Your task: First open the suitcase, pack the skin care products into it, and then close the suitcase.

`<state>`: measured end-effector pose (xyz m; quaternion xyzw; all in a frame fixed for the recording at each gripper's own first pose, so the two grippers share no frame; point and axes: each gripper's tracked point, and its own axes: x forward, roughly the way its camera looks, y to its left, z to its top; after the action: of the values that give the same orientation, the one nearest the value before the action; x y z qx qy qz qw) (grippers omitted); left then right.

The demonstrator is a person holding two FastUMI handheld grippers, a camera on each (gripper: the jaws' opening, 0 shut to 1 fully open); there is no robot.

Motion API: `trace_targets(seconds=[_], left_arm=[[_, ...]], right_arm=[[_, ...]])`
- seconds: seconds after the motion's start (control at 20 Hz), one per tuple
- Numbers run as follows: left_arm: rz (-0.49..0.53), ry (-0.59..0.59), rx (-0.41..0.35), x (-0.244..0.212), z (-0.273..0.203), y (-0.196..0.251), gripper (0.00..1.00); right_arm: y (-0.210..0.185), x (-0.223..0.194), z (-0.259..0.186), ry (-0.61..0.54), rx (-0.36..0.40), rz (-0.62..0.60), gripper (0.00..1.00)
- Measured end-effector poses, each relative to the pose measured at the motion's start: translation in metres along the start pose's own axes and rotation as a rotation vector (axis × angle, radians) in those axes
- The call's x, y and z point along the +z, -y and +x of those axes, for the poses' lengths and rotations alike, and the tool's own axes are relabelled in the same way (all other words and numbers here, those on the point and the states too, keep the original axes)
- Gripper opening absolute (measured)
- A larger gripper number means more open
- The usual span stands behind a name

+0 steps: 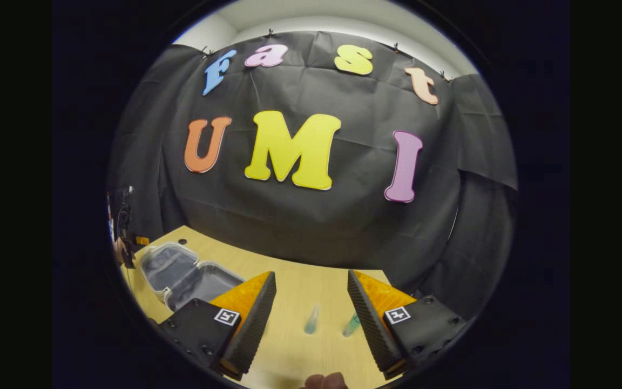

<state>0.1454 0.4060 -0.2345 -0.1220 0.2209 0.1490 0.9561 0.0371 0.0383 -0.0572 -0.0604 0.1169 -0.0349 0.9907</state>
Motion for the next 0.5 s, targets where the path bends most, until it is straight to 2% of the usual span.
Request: trace_targets(seconds=[0.05,0.1,0.3,0.5], left_arm=[[0.024,0.037,0.012,0.014,-0.014,0.012,0.92],[0.054,0.08,0.019,0.029,-0.031,0.026,1.0],[0.13,0.189,-0.01,0.057,-0.104,0.109,0.98],[0.162,0.218,-0.104,0.043,-0.157,0.218,0.98]], right_arm=[[0.004,0.0,-0.001,0.011,0.0,0.006,0.79],[0.009,0.001,-0.002,0.02,-0.001,0.011,0.79],[0.032,-0.007,-0.008,0.042,0.01,0.043,0.79],[0.064,-0.02,-0.015,0.049,0.017,0.051,0.79]])
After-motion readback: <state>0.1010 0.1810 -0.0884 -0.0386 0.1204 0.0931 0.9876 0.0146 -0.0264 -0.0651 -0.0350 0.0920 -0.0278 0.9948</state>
